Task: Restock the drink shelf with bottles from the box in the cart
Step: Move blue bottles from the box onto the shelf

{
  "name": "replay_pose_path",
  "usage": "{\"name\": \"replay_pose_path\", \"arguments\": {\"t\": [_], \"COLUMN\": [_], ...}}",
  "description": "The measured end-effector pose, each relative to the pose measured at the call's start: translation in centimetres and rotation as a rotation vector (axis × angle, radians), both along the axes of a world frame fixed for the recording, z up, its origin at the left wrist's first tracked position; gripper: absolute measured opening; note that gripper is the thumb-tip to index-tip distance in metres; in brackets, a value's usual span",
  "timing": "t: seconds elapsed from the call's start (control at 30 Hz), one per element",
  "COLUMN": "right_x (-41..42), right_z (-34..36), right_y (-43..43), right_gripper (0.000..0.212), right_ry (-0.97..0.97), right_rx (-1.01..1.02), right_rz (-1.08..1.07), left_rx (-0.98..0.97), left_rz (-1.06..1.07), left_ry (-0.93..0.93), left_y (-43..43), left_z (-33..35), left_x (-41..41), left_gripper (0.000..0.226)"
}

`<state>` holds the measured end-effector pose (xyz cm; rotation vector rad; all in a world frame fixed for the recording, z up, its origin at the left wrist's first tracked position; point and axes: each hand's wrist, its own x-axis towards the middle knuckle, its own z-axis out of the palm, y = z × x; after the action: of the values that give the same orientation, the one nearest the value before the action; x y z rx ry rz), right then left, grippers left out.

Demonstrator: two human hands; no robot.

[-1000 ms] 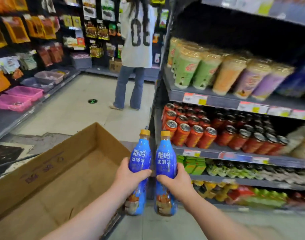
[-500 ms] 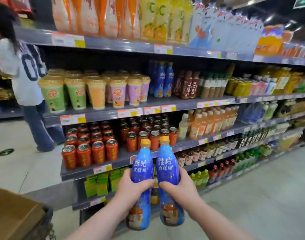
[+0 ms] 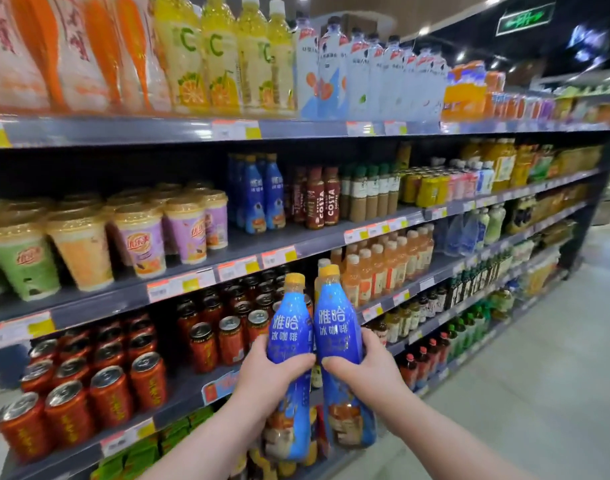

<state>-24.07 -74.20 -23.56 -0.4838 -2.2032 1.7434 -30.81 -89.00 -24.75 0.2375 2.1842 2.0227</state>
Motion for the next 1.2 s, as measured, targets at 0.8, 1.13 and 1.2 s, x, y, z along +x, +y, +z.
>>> {"name": "replay_pose_path", "arguments": {"t": [0.8,1.13,1.2], "right_x": [-34.3,-42.2,-43.1], "right_z": [9.9,10.1,9.5], "right_y": [8.6,9.9,10.4], "right_gripper": [0.046,0.045,0.042], "right_ry": [0.231,0.357,0.415], "right_rx": [0.208,0.195,0.193], "right_rz": [0.130,0.250,0.284], "left_rx": [0.094,0.129,0.099], "left_rz": [0.285,0.494,0.514], "left_ry": [0.181,0.296,0.312], "left_y": [4.9,5.9,6.8], "left_z": [8.4,10.9,11.1], "left_x": [-25.4,-28.9,-29.6], "left_gripper": [0.058,0.039,0.045]}}
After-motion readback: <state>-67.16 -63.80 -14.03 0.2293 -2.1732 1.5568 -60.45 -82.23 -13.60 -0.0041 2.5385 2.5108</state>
